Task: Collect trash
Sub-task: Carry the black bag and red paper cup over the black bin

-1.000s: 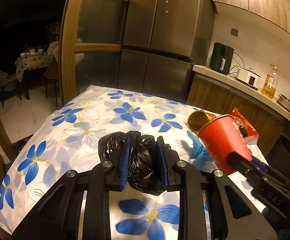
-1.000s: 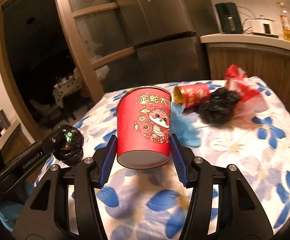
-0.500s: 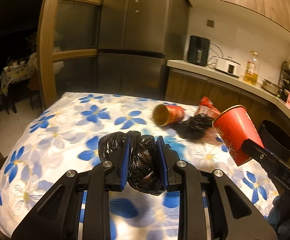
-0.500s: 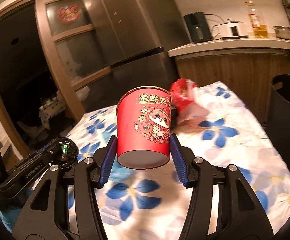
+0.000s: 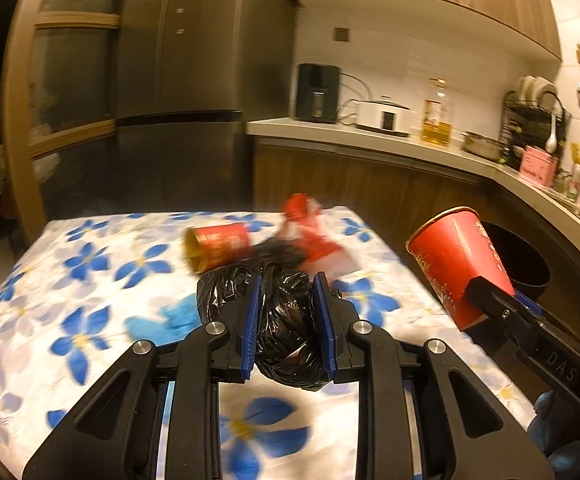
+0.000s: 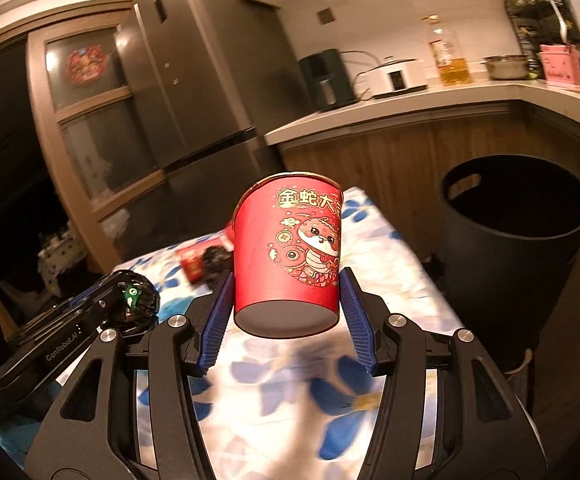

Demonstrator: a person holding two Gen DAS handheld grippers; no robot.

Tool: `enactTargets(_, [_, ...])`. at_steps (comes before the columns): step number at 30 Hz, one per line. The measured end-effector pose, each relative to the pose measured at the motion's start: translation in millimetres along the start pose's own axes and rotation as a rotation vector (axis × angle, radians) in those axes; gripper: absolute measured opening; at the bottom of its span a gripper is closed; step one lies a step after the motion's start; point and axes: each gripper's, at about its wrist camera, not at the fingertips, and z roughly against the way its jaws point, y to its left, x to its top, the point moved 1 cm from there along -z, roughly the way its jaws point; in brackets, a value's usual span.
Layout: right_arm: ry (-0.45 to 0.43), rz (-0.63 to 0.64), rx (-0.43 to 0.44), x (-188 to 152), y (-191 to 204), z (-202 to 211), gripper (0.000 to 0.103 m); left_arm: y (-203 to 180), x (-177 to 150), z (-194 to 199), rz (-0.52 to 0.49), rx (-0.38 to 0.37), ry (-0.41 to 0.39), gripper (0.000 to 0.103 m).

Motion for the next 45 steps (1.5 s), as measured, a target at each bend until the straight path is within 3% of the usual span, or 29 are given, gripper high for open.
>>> enactTargets(28, [-0.167,-0.113,-0.319,56.6,-147.0,53.1,0.053,-193.6,51.7,-67.0,-0.175,-0.298,-0.027,0.025])
enactTargets(45, [-0.212,-0.123,-0.405,81.9,-189.0,56.3,0.053,-265.8,70.3,-92.2,-0.209,-0.413,-0.073,0.025])
